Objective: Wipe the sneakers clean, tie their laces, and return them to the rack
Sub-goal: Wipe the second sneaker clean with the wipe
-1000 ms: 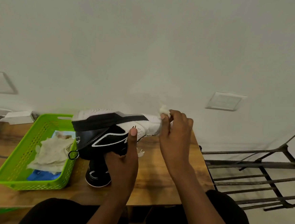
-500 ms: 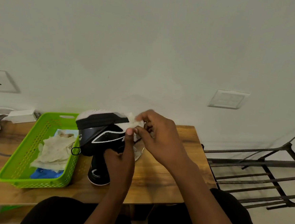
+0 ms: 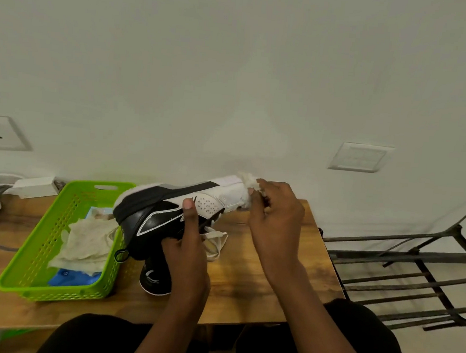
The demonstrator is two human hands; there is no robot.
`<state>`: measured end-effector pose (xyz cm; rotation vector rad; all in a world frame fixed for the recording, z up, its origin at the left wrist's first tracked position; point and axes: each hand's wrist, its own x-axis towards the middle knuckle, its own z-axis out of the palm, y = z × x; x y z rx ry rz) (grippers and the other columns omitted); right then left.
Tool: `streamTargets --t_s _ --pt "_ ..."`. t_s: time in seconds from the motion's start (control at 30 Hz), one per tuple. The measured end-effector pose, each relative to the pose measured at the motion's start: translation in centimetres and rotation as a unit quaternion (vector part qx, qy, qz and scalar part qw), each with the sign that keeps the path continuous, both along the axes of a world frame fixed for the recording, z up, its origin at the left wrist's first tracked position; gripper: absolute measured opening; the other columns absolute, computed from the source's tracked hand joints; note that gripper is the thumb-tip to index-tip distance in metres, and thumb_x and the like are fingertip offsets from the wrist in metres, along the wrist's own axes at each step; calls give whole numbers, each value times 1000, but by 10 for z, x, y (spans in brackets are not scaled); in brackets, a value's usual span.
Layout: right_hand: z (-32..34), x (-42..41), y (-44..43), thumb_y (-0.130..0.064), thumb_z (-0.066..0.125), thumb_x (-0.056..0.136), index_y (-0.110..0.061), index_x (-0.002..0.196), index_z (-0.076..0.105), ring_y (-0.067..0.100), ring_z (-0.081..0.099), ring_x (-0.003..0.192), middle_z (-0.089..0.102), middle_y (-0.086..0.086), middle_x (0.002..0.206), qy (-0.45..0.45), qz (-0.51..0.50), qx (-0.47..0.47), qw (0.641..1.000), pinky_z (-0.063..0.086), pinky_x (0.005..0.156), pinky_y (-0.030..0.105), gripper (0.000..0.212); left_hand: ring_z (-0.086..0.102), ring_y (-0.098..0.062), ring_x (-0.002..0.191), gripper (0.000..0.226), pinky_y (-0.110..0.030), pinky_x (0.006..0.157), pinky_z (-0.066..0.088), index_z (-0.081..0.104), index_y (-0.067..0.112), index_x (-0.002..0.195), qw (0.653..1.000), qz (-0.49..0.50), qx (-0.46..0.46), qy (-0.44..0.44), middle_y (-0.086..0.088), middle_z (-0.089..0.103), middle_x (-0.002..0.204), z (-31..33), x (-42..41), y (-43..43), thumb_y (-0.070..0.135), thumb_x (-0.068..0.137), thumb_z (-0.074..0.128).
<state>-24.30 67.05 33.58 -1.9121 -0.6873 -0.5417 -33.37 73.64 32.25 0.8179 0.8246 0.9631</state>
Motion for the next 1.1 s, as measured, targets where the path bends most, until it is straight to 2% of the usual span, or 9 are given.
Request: streamTargets --t_s 0.17,0.33,0.43,0.57,0.7,0.77,0.83,0.9,1.1 --pt "3 -37 18 -4 63 90 -4 109 71 16 59 94 64 5 99 -73 158 -64 983 49 83 19 22 73 -11 96 29 -34 86 56 67 24 98 1000 5 15 -10 5 78 96 -2 2 -4 51 87 64" --pt "0 14 -5 -4 66 87 -7 110 71 19 60 85 63 5 94 -34 -40 11 999 55 68 36 24 73 3 79 17 -15 69 51 72 31 82 999 -12 34 -1 22 75 74 0 1 -8 40 92 62" --pt "5 -5 3 -8 66 89 -9 113 71 17 61 87 63 2 97 -17 -8 31 999 55 71 31 24 66 13 68 39 -16 70 46 72 53 61 995 -42 88 20 28 69 64 0 0 -18 37 94 59" --pt "8 -27 17 -7 62 92 -7 112 71 18 50 95 61 3 95 -78 94 -37 992 46 75 24 22 70 2 75 22 -30 77 52 74 35 81 992 -28 122 29 9 77 79 0 -4 -19 53 81 60" --pt "4 8 0 -11 65 91 -10 112 71 14 45 93 62 2 94 -53 -16 -18 998 38 74 11 23 71 -6 104 49 -36 98 53 66 25 117 997 7 72 17 9 76 107 6 -6 -9 56 79 67" --pt "0 20 -7 -12 66 90 -11 111 71 18 51 91 65 2 94 -4 -50 29 998 50 72 24 22 70 -11 109 62 -40 102 53 62 21 126 999 11 32 2 5 73 117 10 -6 -7 56 76 68" --pt "1 18 -7 -12 65 91 -11 113 71 19 53 91 65 1 95 15 -64 55 996 53 68 38 23 70 -13 106 50 -42 102 53 61 23 118 1000 16 -5 -5 4 73 113 12 -4 -6 54 79 67" --pt "4 5 -1 -12 64 92 -10 115 69 17 51 92 63 1 97 -23 -38 48 998 52 69 35 23 70 -14 104 28 -41 101 53 57 29 103 999 17 -42 -10 8 71 107 18 -4 -8 49 86 66" --pt "2 -18 15 -9 61 91 -6 114 69 23 49 95 63 6 98 -156 54 -52 985 46 79 39 25 71 -17 106 28 -36 94 56 59 23 103 996 31 -76 -29 2 73 112 29 -4 -6 47 90 65"
